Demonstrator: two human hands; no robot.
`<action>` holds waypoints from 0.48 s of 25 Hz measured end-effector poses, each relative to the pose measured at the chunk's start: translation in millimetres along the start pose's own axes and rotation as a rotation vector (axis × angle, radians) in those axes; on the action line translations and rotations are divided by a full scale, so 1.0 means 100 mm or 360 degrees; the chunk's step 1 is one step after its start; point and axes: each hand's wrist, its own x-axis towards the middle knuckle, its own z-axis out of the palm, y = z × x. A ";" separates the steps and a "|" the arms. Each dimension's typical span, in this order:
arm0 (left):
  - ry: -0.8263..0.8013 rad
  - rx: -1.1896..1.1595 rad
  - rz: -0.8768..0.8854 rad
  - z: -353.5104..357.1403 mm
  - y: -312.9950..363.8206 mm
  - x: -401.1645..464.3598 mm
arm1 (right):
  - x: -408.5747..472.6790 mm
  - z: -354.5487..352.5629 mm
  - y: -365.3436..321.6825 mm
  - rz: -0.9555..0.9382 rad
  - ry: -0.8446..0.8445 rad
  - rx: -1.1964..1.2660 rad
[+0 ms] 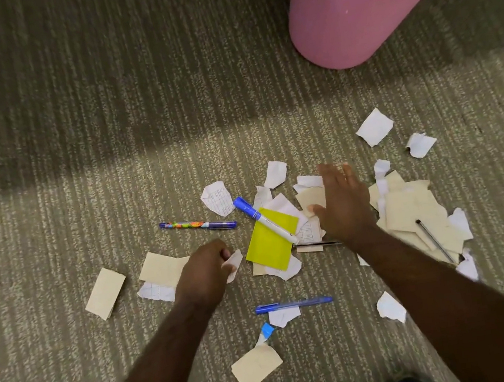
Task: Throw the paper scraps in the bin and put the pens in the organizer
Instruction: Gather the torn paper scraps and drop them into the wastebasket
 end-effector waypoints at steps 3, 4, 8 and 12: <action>0.0160 0.0010 0.0187 -0.17 -0.04 0.02 | 0.20 -0.06 0.06 -0.0001 -0.0138 0.0011; 0.0245 -0.0033 0.0233 -0.23 -0.05 0.03 | 0.23 -0.07 0.08 0.0019 -0.0154 0.0092; 0.0434 -0.0026 0.0318 -0.39 0.08 0.30 | 0.26 -0.06 0.16 0.0050 -0.0238 0.0193; 0.0338 0.0216 0.0329 -0.43 0.22 0.71 | 0.20 -0.06 0.12 -0.0013 -0.0004 0.0535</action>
